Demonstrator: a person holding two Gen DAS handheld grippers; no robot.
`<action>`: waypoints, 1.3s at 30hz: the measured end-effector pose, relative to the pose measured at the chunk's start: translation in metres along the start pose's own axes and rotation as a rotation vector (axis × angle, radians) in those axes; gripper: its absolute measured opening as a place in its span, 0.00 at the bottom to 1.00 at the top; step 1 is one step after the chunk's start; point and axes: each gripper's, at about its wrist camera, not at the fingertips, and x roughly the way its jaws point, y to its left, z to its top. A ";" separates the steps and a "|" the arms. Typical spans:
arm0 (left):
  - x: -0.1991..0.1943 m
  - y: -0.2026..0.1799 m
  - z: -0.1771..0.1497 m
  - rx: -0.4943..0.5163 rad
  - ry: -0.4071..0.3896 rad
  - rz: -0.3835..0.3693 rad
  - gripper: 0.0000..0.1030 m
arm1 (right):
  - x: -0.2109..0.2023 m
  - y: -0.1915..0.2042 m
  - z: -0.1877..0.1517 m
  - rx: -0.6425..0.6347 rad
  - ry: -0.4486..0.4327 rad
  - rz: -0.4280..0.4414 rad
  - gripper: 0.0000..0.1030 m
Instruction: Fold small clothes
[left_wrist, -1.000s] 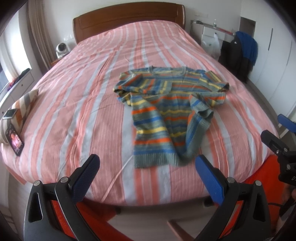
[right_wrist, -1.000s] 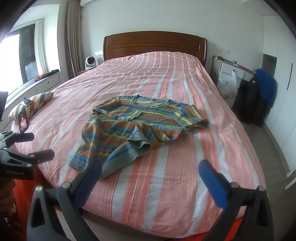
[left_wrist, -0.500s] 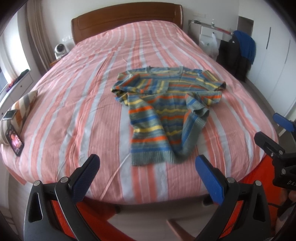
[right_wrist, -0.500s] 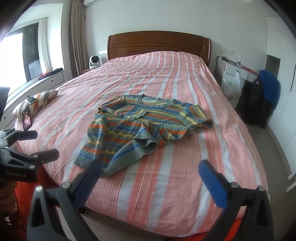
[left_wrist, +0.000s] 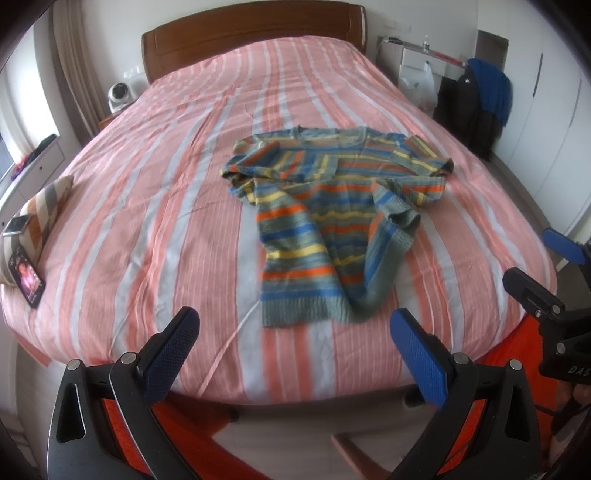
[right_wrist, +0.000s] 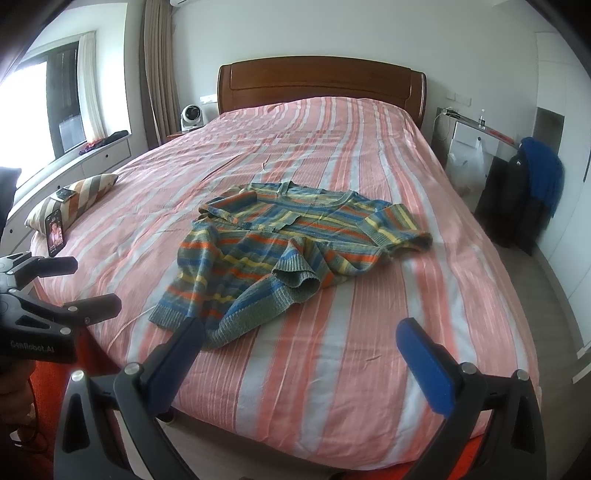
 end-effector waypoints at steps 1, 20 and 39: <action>0.001 0.001 0.000 0.001 0.002 0.000 1.00 | 0.001 0.000 0.000 0.001 0.003 0.001 1.00; 0.011 0.003 -0.005 0.006 0.019 0.005 1.00 | 0.009 -0.001 -0.003 0.010 0.025 0.005 1.00; 0.012 0.003 -0.006 0.004 0.024 0.007 1.00 | 0.010 0.001 -0.005 0.009 0.027 0.006 1.00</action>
